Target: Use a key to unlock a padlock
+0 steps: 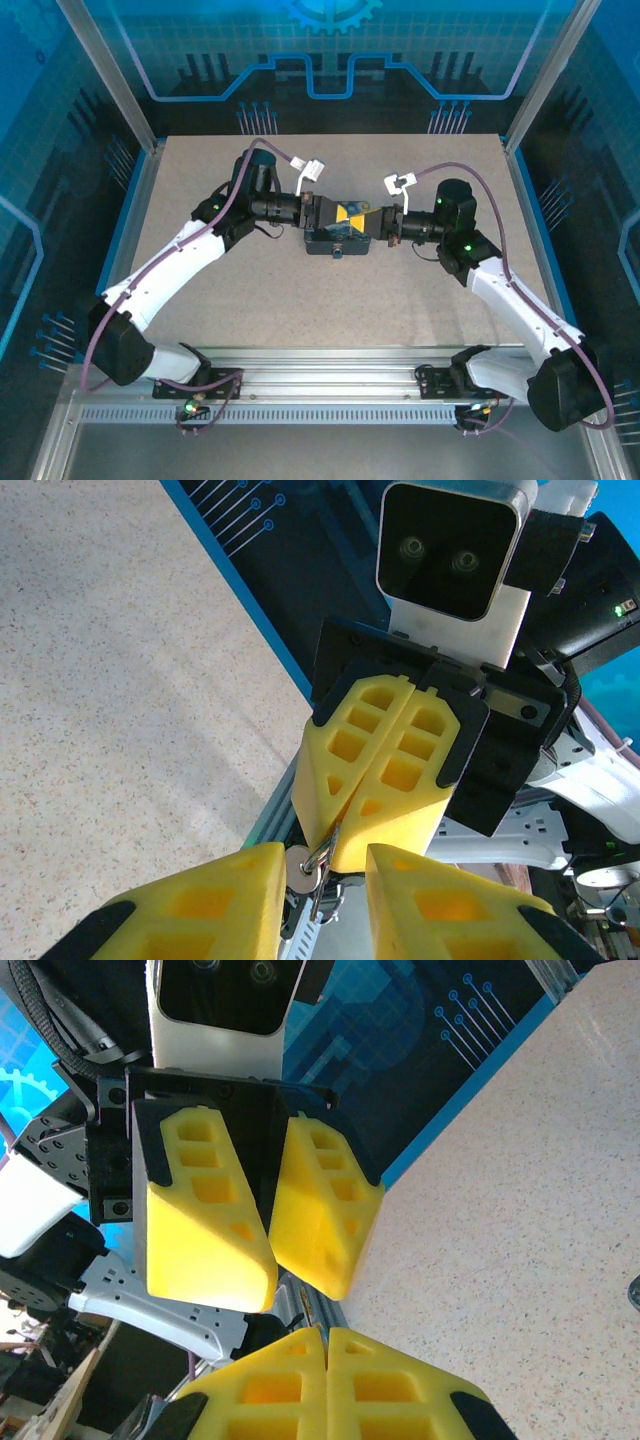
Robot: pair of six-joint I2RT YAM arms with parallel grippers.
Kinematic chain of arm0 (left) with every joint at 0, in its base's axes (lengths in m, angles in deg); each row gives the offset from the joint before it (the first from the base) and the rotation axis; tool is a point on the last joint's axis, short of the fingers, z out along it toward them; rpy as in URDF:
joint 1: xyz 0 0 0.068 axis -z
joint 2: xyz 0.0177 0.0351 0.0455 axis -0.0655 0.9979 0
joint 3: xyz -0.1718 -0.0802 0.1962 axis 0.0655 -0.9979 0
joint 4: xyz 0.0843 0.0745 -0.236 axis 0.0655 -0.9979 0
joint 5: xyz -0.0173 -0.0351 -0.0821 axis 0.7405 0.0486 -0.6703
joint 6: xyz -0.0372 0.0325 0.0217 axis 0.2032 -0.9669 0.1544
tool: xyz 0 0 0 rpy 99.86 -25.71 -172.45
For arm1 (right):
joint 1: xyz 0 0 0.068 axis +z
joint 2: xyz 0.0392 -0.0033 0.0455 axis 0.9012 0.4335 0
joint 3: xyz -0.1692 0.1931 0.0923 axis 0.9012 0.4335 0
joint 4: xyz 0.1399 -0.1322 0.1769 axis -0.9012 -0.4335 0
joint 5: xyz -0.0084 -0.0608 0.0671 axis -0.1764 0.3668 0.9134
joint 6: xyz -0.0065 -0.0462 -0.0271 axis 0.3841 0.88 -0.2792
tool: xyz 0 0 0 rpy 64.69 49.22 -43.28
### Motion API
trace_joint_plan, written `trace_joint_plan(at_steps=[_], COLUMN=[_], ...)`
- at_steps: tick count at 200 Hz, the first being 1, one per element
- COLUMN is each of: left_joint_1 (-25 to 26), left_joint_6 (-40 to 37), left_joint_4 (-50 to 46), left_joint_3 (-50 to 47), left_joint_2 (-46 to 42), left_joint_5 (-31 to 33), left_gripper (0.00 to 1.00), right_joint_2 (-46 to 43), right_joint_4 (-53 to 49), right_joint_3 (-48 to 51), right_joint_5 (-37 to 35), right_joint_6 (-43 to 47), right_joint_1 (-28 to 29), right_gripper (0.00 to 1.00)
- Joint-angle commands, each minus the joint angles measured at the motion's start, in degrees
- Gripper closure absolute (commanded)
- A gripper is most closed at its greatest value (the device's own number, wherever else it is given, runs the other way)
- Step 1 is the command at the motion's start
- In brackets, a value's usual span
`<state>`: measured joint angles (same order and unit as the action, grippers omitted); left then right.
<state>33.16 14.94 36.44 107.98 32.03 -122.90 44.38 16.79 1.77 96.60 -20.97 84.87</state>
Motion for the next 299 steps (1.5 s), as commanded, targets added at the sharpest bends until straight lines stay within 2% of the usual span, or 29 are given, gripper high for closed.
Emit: trace_joint_plan(at_steps=[1, 28, 51, 77, 94, 112, 169, 192, 219, 248, 268, 299], left_joint_1=[0.25, 0.64, 0.61, 0.6, 0.64, 0.58, 0.82, 0.84, 0.99, 1.0, 0.96, 1.0], left_joint_6=[0.56, 0.49, 0.29, -1.06, -2.73, -3.57, -4.13, -4.18, -4.17, -4.23, -4.23, -4.38], left_joint_4=[1.22, 1.48, 1.58, -0.13, -3.13, -4.72, -6.34, -6.36, -6.25, -6.34, -6.3, -6.24], left_joint_3=[-0.72, -0.9, -0.59, 0.56, 2.16, 3.03, 3.56, 3.58, 3.58, 3.65, 3.63, 3.67], left_joint_2=[-0.76, -0.69, -0.75, -0.69, -0.19, 0.37, 1.21, 1.51, 1.59, 1.28, 1.27, 1.35], left_joint_5=[-1.77, -1.79, -1.53, -1.13, -1.07, -1.71, -3.28, -3.37, -3.27, -3.18, -3.35, -3.22], left_gripper=[0.75, 0.86, 1.0, 1.0, 1.0, 1.0, 1.0, 1.0, 1.0, 1.0, 1.0, 1.0], right_joint_2=[-0.33, -0.54, -0.36, 0.0, -0.11, -0.72, -1.43, -1.44, -0.72, -0.01, 0.02, 0.2], right_joint_4=[2.44, 3.43, 2.84, -1.25, -5.03, -4.93, -3.47, -3.25, -3.1, -3.36, -3.18, -4.29], right_joint_3=[0.75, 1.05, 0.96, -0.06, -0.62, -0.62, -2.64, -2.75, -2.91, -2.91, -3.07, -3.44], right_joint_5=[-0.57, -0.58, -0.3, 0.21, 0.78, 1.32, 3.06, 3.17, 3.59, 4.15, 4.69, 5.28], right_joint_6=[-1.16, -2.18, -1.75, 1.09, 3.13, 2.81, 1.89, 2.1, 2.3, 2.71, 2.96, 3.86], right_joint_1=[-0.53, -0.87, -0.96, -0.96, -1.4, -2.34, -2.54, -1.6, -0.81, -0.42, -0.02, 0.45], right_gripper=[1.0, 1.0, 1.0, 1.0, 0.79, 0.67, 0.55, 0.54, 0.62, 0.63, 0.73, 0.78])
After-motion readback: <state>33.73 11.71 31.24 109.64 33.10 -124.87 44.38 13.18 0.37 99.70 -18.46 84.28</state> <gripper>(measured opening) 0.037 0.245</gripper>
